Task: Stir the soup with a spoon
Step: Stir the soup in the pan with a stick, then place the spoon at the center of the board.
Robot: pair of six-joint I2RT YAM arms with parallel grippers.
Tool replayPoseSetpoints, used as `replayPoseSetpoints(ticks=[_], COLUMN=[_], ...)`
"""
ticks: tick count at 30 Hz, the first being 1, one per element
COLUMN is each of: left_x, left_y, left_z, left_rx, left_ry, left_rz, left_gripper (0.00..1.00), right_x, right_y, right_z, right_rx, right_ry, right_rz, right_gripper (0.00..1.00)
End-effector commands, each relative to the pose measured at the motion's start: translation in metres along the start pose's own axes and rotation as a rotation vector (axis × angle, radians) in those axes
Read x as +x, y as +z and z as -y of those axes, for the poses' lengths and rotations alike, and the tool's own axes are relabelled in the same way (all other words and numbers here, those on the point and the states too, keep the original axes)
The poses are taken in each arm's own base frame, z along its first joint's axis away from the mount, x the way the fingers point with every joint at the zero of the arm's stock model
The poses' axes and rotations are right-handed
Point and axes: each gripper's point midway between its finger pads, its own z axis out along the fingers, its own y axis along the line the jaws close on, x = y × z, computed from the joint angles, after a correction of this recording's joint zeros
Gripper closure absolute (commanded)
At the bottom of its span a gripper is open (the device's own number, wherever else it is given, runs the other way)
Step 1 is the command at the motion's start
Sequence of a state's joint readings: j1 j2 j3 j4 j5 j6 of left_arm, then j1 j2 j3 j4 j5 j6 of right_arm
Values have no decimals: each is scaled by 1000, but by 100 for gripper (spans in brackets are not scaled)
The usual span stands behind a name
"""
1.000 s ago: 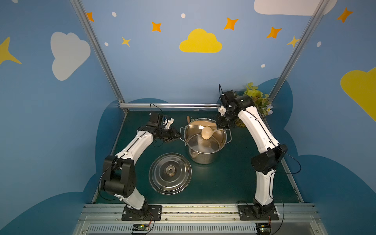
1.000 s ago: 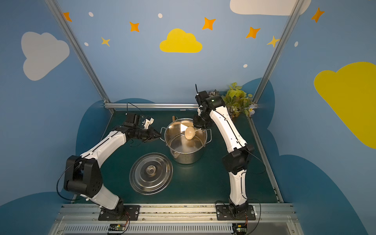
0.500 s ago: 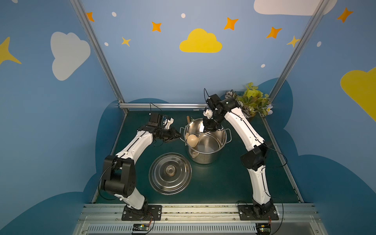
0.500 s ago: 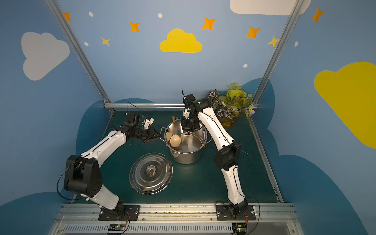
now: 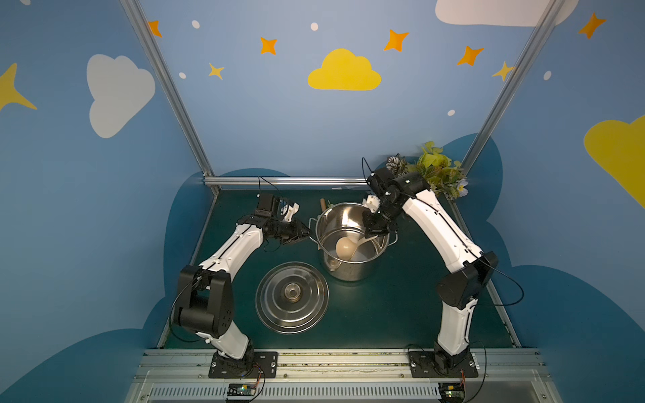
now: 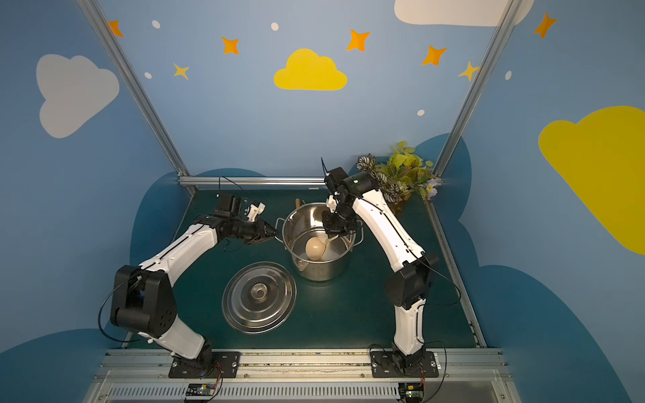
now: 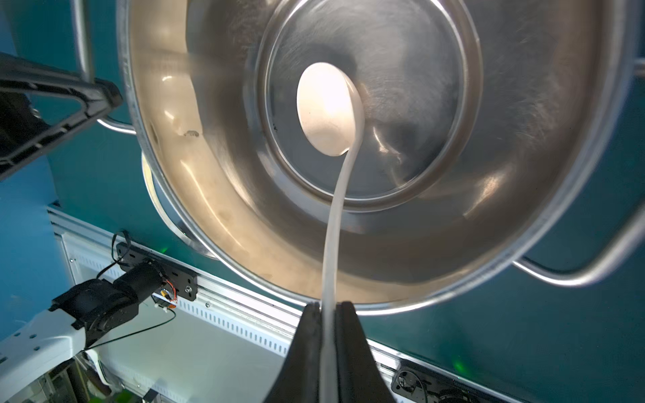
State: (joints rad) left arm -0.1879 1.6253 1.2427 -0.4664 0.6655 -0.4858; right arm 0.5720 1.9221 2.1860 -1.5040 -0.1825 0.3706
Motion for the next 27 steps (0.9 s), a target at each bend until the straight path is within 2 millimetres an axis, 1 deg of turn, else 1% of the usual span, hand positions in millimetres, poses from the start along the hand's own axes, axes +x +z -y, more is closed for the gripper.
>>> replayPoseSetpoints(ticks=[1,5,7,9,11,13,15,16,17,19,20,22,23,25,27], left_x=[7,3,3,3,3,3,3,3,3,3,3,2,1,0,0], left_y=[5,3,2,-1,-4,-8,-14,-17,-20,-26,-28,-37,-41,-47,-53], left_z=[-14,-12,-11,-10,-8,-6,-4,-3,-2,-1,0,0,0,0,-1], left_rx=[-40,-37,-35,-37,-39,-38,-40,-40,-40,-40,-39,-43,-45,-49,-56], left_ry=[-40,-41,-38,-34,-30,-26,-22,-21,-21,-17,-16,-13,-11,-12,-20], left_rz=[-34,-25,-24,-22,-16,-10,3,10,16,32,38,63,75,94,114], left_gripper=[76,68,61,51,43,35,30,27,25,20,18,13,11,7,4], right_x=[-1,-2,1,5,11,17,23,26,28,37,37,47,52,65,77], right_y=[-26,-51,-64,-76,-87,-100,-110,-114,-115,-128,-129,-149,-155,-162,-162], right_z=[0,-8,-9,-7,-3,2,8,12,18,30,36,53,62,78,95], right_rx=[-25,-97,-114,-122,-134,-158,-189,-202,-205,-227,-233,-261,-264,-270,-264], right_ry=[38,55,61,73,93,124,163,190,218,257,268,344,381,450,538], right_rz=[82,152,185,213,242,289,334,364,390,487,534,658,689,735,764], right_gripper=[100,100,100,100,100,100,100,100,100,100,100,100,100,100,100])
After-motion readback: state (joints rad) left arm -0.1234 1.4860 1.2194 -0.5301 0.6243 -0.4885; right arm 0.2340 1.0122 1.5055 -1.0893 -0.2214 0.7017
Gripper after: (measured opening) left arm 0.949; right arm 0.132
